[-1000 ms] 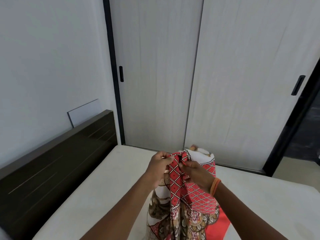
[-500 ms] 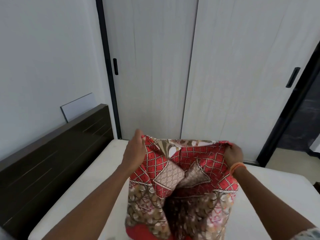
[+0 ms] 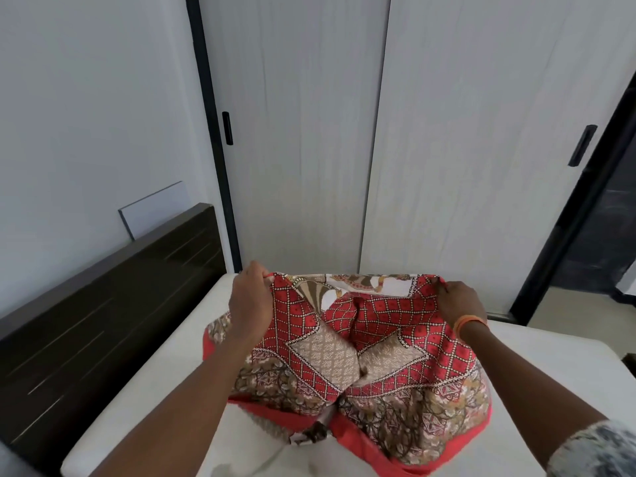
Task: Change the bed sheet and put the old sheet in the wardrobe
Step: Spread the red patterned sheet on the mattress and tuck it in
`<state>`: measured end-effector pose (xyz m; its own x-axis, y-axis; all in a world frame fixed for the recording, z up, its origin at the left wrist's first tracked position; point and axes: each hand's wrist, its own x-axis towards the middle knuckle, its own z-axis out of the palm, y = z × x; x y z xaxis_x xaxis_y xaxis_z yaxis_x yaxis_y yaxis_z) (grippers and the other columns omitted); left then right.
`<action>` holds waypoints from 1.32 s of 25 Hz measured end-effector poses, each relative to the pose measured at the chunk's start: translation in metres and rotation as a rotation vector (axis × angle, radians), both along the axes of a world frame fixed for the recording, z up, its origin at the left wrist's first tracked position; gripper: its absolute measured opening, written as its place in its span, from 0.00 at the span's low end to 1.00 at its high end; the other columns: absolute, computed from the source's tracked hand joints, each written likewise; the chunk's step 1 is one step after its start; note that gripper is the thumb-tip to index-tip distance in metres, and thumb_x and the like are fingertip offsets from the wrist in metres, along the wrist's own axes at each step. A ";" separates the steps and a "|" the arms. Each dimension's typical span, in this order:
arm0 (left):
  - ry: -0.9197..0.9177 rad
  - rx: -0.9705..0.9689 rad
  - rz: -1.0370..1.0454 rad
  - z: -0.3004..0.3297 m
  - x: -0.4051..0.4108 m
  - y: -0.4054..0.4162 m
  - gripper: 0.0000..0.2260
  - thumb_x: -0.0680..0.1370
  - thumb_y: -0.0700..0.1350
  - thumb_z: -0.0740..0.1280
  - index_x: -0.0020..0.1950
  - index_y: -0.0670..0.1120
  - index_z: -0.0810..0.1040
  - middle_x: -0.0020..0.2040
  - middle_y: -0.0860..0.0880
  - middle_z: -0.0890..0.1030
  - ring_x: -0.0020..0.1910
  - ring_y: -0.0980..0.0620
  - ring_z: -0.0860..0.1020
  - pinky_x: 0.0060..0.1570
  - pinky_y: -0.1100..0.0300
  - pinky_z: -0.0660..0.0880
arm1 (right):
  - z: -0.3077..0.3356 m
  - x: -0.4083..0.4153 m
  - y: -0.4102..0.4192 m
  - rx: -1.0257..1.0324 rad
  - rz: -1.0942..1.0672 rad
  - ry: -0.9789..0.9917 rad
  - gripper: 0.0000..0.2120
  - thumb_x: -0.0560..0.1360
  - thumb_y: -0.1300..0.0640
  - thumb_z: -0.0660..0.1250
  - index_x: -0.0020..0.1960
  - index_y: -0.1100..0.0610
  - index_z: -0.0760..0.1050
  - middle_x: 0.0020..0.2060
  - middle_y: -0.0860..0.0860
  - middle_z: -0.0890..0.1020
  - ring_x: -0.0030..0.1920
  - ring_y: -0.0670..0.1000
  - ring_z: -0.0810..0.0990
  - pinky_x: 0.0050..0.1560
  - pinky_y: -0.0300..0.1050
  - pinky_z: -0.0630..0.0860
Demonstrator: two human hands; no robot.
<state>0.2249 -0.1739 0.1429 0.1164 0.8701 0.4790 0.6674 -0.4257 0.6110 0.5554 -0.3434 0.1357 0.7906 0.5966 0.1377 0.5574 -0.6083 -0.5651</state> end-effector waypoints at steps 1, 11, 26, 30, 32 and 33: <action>-0.027 -0.016 0.018 -0.004 -0.004 0.002 0.05 0.82 0.46 0.62 0.47 0.48 0.71 0.42 0.52 0.76 0.40 0.54 0.76 0.39 0.57 0.78 | 0.002 0.003 0.000 0.010 -0.037 0.049 0.24 0.82 0.47 0.54 0.47 0.64 0.80 0.47 0.64 0.82 0.47 0.63 0.80 0.45 0.50 0.72; 0.305 -0.367 0.073 -0.070 -0.055 0.021 0.06 0.75 0.40 0.66 0.42 0.50 0.80 0.42 0.51 0.80 0.42 0.50 0.79 0.38 0.58 0.73 | 0.018 -0.014 0.017 0.166 -0.166 0.322 0.24 0.82 0.51 0.56 0.54 0.72 0.78 0.54 0.71 0.79 0.57 0.67 0.78 0.54 0.52 0.72; 0.088 -0.520 -0.461 -0.075 0.049 -0.044 0.37 0.61 0.60 0.80 0.64 0.53 0.67 0.61 0.51 0.74 0.60 0.47 0.76 0.54 0.54 0.76 | 0.083 -0.099 0.058 0.457 0.512 0.218 0.22 0.80 0.54 0.62 0.29 0.54 0.60 0.25 0.53 0.63 0.26 0.50 0.61 0.29 0.42 0.58; 0.151 -0.236 -0.107 -0.085 0.035 -0.033 0.54 0.61 0.61 0.80 0.77 0.47 0.53 0.76 0.42 0.56 0.74 0.40 0.59 0.69 0.38 0.62 | 0.091 -0.073 0.040 0.524 0.531 0.284 0.22 0.80 0.54 0.63 0.29 0.56 0.63 0.24 0.52 0.67 0.26 0.48 0.66 0.30 0.40 0.62; 0.120 -0.131 0.076 -0.084 0.027 -0.026 0.46 0.66 0.60 0.77 0.75 0.46 0.58 0.74 0.40 0.60 0.69 0.37 0.63 0.63 0.38 0.67 | 0.090 -0.059 0.033 0.606 0.492 0.364 0.23 0.79 0.48 0.63 0.32 0.61 0.66 0.29 0.55 0.69 0.30 0.52 0.67 0.33 0.45 0.63; 0.162 -0.184 0.141 -0.083 0.023 -0.019 0.38 0.69 0.56 0.75 0.73 0.47 0.62 0.71 0.41 0.65 0.65 0.37 0.67 0.58 0.40 0.70 | 0.090 -0.054 0.029 0.629 0.464 0.404 0.24 0.78 0.44 0.64 0.33 0.62 0.68 0.31 0.56 0.69 0.31 0.53 0.67 0.34 0.46 0.63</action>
